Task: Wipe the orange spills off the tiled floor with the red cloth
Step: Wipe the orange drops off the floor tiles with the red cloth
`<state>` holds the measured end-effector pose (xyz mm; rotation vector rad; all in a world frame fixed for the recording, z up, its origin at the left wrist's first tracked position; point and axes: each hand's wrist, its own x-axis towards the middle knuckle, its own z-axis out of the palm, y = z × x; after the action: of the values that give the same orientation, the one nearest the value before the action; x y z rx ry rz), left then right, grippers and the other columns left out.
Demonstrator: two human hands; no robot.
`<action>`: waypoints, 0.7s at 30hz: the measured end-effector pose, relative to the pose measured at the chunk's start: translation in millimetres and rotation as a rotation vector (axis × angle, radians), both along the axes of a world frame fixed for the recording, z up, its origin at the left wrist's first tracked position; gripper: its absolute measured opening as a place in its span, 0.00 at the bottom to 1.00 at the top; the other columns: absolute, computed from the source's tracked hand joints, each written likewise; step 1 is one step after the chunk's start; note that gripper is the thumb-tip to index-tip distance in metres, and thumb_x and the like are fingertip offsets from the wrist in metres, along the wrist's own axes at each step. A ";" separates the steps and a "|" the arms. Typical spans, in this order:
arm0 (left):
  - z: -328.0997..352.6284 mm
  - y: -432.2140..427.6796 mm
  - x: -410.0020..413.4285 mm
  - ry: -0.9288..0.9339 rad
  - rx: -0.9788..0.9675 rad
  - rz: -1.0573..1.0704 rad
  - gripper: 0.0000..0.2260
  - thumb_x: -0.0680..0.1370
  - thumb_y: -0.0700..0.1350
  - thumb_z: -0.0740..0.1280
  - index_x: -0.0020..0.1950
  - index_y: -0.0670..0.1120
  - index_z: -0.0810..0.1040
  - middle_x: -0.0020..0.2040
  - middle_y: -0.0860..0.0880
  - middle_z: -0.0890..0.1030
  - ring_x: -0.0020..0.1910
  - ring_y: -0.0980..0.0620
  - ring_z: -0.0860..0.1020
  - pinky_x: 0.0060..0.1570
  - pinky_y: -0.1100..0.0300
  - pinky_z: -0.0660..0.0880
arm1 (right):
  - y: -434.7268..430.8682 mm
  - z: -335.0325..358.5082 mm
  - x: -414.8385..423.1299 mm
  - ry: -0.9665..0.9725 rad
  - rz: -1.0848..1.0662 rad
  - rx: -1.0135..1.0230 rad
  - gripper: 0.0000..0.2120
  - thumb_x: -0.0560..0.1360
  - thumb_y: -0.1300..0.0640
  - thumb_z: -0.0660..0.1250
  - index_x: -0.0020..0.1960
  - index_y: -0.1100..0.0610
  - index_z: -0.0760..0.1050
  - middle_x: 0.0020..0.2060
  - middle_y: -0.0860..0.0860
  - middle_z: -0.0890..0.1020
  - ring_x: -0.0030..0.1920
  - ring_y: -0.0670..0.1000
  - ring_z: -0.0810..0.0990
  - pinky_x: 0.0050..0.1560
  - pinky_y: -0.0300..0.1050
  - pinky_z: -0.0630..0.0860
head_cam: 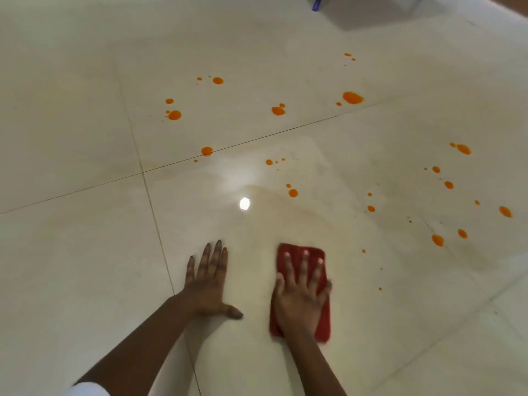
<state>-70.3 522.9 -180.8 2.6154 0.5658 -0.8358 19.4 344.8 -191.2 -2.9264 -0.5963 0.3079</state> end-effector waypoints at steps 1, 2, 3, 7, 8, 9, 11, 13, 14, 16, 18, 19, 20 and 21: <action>2.0 -2.8 4.4 0.032 -0.003 0.005 0.65 0.58 0.78 0.63 0.62 0.46 0.16 0.61 0.49 0.12 0.61 0.48 0.15 0.63 0.42 0.24 | 5.4 -2.8 9.4 -0.004 0.115 -0.028 0.25 0.79 0.43 0.45 0.75 0.41 0.44 0.77 0.51 0.49 0.76 0.59 0.42 0.69 0.67 0.40; 4.2 -5.5 7.6 0.054 -0.015 0.035 0.65 0.58 0.77 0.64 0.64 0.45 0.18 0.63 0.48 0.14 0.63 0.47 0.17 0.66 0.40 0.27 | 6.7 -2.2 24.6 0.013 0.168 -0.057 0.25 0.80 0.43 0.45 0.75 0.40 0.41 0.77 0.50 0.46 0.76 0.58 0.38 0.70 0.65 0.36; 7.0 -9.0 11.0 0.056 -0.029 0.083 0.64 0.59 0.76 0.65 0.68 0.45 0.21 0.66 0.48 0.17 0.66 0.47 0.19 0.67 0.39 0.30 | 2.4 -1.0 42.5 0.013 0.145 -0.054 0.25 0.80 0.43 0.45 0.75 0.39 0.41 0.77 0.49 0.44 0.75 0.56 0.37 0.70 0.64 0.35; 18.7 -34.9 35.3 -0.022 -0.016 -0.006 0.60 0.63 0.73 0.66 0.75 0.44 0.32 0.73 0.46 0.26 0.70 0.48 0.24 0.70 0.43 0.32 | -42.7 3.1 61.0 0.070 -0.275 -0.028 0.25 0.80 0.44 0.45 0.76 0.41 0.43 0.77 0.52 0.42 0.75 0.56 0.37 0.71 0.65 0.41; 21.9 -45.0 46.4 -0.038 -0.028 -0.064 0.59 0.64 0.72 0.67 0.75 0.44 0.32 0.74 0.46 0.27 0.71 0.48 0.25 0.70 0.44 0.32 | -53.2 5.0 50.1 0.068 -0.310 -0.046 0.26 0.80 0.43 0.45 0.76 0.41 0.43 0.77 0.52 0.43 0.76 0.57 0.37 0.71 0.66 0.42; 22.9 -52.7 55.4 -0.053 -0.032 -0.110 0.59 0.65 0.71 0.67 0.75 0.43 0.32 0.74 0.46 0.27 0.72 0.47 0.27 0.71 0.45 0.33 | -57.4 6.0 34.8 0.059 -0.279 -0.056 0.26 0.79 0.43 0.45 0.76 0.42 0.44 0.77 0.52 0.44 0.76 0.58 0.39 0.70 0.67 0.43; 22.7 -65.4 71.7 -0.086 -0.031 -0.204 0.58 0.65 0.70 0.68 0.75 0.44 0.32 0.75 0.46 0.28 0.72 0.48 0.27 0.71 0.48 0.32 | -59.6 8.8 15.3 0.095 -0.149 -0.033 0.26 0.78 0.42 0.43 0.75 0.43 0.50 0.76 0.54 0.51 0.76 0.61 0.45 0.69 0.68 0.47; 17.5 -71.9 87.8 -0.128 -0.013 -0.299 0.58 0.65 0.70 0.67 0.75 0.45 0.32 0.75 0.47 0.28 0.71 0.50 0.26 0.69 0.50 0.31 | -64.2 10.3 31.8 0.056 0.036 -0.047 0.26 0.78 0.42 0.43 0.75 0.42 0.52 0.76 0.54 0.53 0.75 0.62 0.45 0.70 0.66 0.46; 14.6 -74.2 95.5 -0.142 -0.015 -0.321 0.58 0.65 0.70 0.67 0.75 0.45 0.31 0.75 0.47 0.28 0.70 0.51 0.26 0.68 0.50 0.30 | -69.9 10.4 51.8 0.026 0.126 -0.073 0.25 0.79 0.42 0.43 0.75 0.41 0.48 0.77 0.53 0.49 0.75 0.60 0.40 0.71 0.64 0.42; 9.8 -78.1 112.6 -0.141 -0.031 -0.338 0.58 0.65 0.70 0.67 0.75 0.45 0.31 0.73 0.48 0.26 0.70 0.50 0.26 0.69 0.49 0.31 | -88.6 9.8 94.5 0.046 0.081 -0.094 0.24 0.80 0.43 0.43 0.75 0.40 0.42 0.77 0.51 0.43 0.75 0.57 0.36 0.72 0.61 0.39; 6.0 -83.7 122.0 -0.148 -0.046 -0.329 0.58 0.65 0.70 0.67 0.75 0.46 0.30 0.70 0.49 0.23 0.70 0.49 0.25 0.69 0.47 0.31 | -107.4 13.4 113.4 0.037 -0.156 -0.109 0.24 0.80 0.44 0.43 0.75 0.41 0.42 0.77 0.52 0.43 0.76 0.57 0.37 0.73 0.60 0.41; 2.3 -85.1 126.6 -0.136 -0.067 -0.333 0.59 0.65 0.70 0.67 0.74 0.46 0.29 0.69 0.50 0.22 0.69 0.49 0.23 0.69 0.47 0.30 | -110.7 14.2 109.5 0.046 -0.271 -0.100 0.25 0.80 0.43 0.42 0.75 0.42 0.42 0.77 0.52 0.44 0.76 0.57 0.38 0.73 0.61 0.42; -2.6 -86.4 128.4 -0.131 -0.076 -0.330 0.59 0.64 0.70 0.67 0.73 0.46 0.27 0.68 0.49 0.21 0.67 0.49 0.22 0.67 0.47 0.28 | -109.1 15.5 101.6 0.047 -0.335 -0.089 0.26 0.79 0.43 0.39 0.75 0.43 0.42 0.77 0.53 0.43 0.76 0.58 0.38 0.73 0.60 0.42; -7.6 -87.8 130.9 -0.133 -0.082 -0.322 0.60 0.64 0.71 0.67 0.72 0.46 0.25 0.68 0.49 0.19 0.66 0.48 0.20 0.66 0.47 0.26 | -106.7 15.9 94.0 0.056 -0.359 -0.091 0.27 0.77 0.42 0.36 0.75 0.44 0.40 0.76 0.52 0.42 0.75 0.57 0.37 0.73 0.60 0.42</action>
<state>60.6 435.2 -188.4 2.6991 0.0718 -0.7494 113.4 238.1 -175.3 -3.0213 -0.0440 0.3788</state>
